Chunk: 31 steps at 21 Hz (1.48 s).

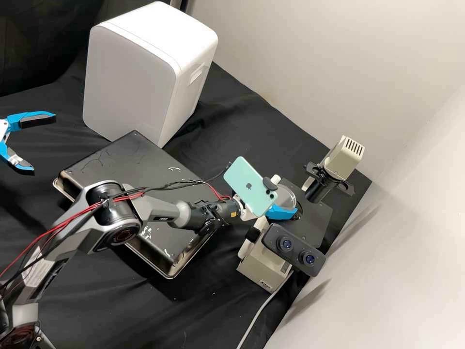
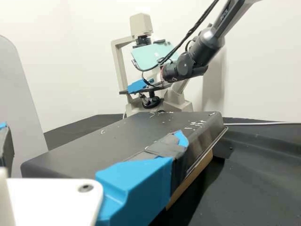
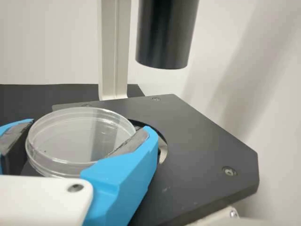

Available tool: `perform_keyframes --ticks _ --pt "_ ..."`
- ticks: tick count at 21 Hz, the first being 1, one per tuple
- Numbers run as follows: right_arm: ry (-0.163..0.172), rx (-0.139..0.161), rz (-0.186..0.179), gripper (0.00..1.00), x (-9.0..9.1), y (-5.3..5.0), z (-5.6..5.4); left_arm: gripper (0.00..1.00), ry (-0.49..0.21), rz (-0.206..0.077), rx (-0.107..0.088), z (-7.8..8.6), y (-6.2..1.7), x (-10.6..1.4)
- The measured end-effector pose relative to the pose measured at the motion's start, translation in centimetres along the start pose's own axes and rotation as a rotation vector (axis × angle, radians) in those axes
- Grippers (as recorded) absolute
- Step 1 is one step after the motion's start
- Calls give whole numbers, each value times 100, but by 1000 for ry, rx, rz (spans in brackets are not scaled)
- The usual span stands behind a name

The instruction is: Place the petri dish on the bench

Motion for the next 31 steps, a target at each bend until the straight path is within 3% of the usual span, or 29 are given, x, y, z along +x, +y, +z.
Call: perform_keyframes --ticks 4,7,15,23,27,31 --pt "16 30 2 0 -282 -20 -37 100 0 0 0 0 0 0" --pt "40 30 -8 0 -532 -68 -64 100 0 0 0 0 0 0" --pt "169 21 36 0 -1104 -142 -230 100 0 0 0 0 0 0" --pt "285 14 -10 0 -1540 -497 -364 100 -7 -1 0 12 -1 3" --pt "288 -13 -43 0 -1677 -685 -345 100 -7 -1 0 12 -1 3" --pt "292 -12 -23 0 -1787 -754 -284 100 -9 -1 0 15 -1 3"
